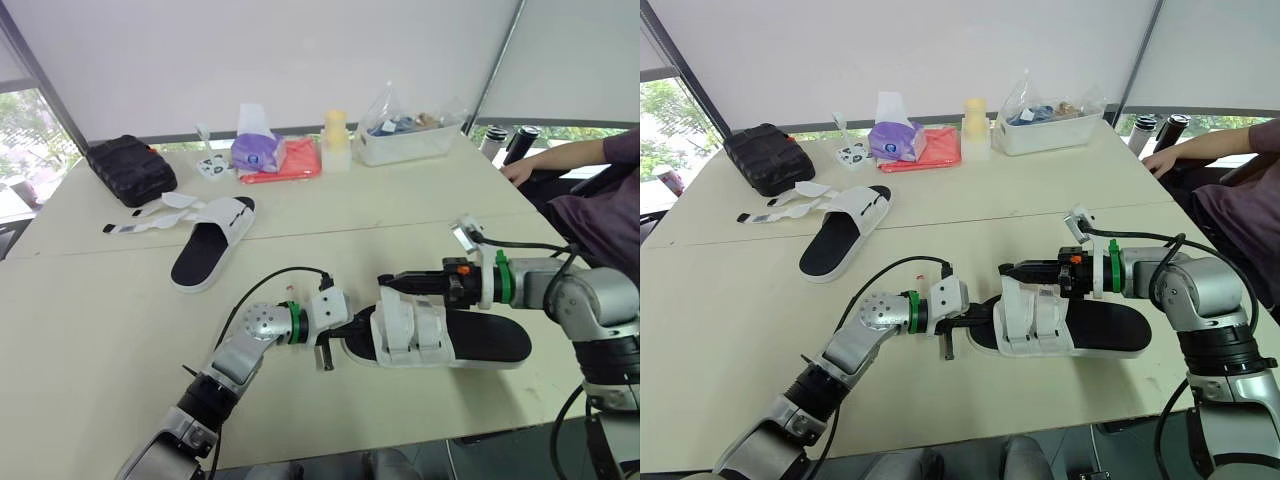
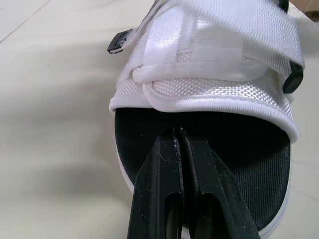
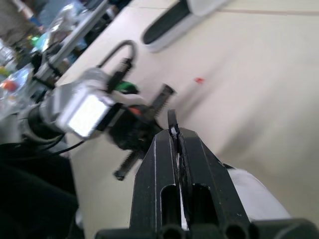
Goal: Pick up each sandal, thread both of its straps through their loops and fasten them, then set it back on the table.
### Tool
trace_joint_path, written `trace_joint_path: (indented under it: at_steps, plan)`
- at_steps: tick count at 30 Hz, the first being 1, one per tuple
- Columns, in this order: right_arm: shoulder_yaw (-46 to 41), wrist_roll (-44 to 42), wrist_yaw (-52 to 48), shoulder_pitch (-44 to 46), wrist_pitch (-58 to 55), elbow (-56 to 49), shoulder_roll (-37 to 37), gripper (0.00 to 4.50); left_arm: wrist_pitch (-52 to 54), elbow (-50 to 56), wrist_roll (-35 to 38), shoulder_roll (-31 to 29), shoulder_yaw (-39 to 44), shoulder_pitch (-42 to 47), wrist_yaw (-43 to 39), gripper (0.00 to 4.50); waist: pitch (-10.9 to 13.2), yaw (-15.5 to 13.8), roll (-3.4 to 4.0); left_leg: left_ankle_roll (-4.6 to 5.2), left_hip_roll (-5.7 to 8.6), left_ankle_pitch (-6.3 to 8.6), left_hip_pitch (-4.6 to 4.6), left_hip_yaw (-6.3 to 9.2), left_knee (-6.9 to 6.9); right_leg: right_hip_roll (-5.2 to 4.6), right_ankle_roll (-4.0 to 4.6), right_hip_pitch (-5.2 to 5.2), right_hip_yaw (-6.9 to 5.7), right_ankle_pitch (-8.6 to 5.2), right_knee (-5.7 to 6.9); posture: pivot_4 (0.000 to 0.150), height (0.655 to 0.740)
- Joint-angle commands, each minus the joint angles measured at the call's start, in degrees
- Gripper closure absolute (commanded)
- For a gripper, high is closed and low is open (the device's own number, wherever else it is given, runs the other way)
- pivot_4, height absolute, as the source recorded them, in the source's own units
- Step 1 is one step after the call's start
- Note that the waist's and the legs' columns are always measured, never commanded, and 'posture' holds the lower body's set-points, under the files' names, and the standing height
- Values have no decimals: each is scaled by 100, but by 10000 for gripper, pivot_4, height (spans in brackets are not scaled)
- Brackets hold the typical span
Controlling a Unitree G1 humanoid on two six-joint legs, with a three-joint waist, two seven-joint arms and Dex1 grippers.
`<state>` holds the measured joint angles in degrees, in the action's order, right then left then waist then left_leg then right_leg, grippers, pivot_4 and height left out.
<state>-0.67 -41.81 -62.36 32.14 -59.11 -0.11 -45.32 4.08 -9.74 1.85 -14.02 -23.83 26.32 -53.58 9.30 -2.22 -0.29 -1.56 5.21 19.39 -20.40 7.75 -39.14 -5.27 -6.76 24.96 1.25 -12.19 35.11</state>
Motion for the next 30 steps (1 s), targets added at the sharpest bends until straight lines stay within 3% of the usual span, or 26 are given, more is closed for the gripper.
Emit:
trace_joint_path:
  at_steps: [1, 8, 13, 16, 23, 30]
  plan:
    - [-90, 205, 127, 60, 249, 195, 33, 44544, 35, -87, -110, -42, -87, -51, -9, 43761, 0, 3, 0, 0, 0, 0, 0, 0, 0, 0, 0, 0, 0, 0, 0, 1500, 7400]
    - [576, 1074, 317, -67, 706, 358, -12, 44544, 47, -57, -122, -52, -84, -69, 18, 43761, -1, 6, 0, 0, 0, 0, 3, -2, 0, 1, 0, -2, 1, 0, 1, 1500, 7400]
    - [587, 1224, 192, -216, 1118, 221, 0, 44544, 47, -64, -119, -57, -76, -70, 20, 43761, -1, 10, 0, -1, -1, 0, 9, -1, 0, 2, 0, -7, 1, 0, 1, 1500, 7400]
    - [521, 1245, 154, -234, 1288, 213, -1, 36131, 52, -77, -117, -48, -78, -49, 16, 43761, -1, 7, 0, -1, -1, -1, 10, -1, 0, 3, 0, -8, 0, 0, 2, 1500, 7400]
    - [-141, 1112, 415, -113, 1342, 298, -3, 362, 8, -109, -111, -62, -64, -38, -11, 43761, -1, 4, 0, -2, -1, -1, 6, -1, 0, 3, 0, -6, 1, 0, 1, 1500, 7400]
    - [-1374, 188, 555, -553, 95, -106, -390, 362, 101, 227, 191, -339, 347, -68, -75, 43761, -1, 4, 0, -1, -3, -1, 4, 1, 1, 4, 1, -3, 1, 0, 1, 1500, 7400]
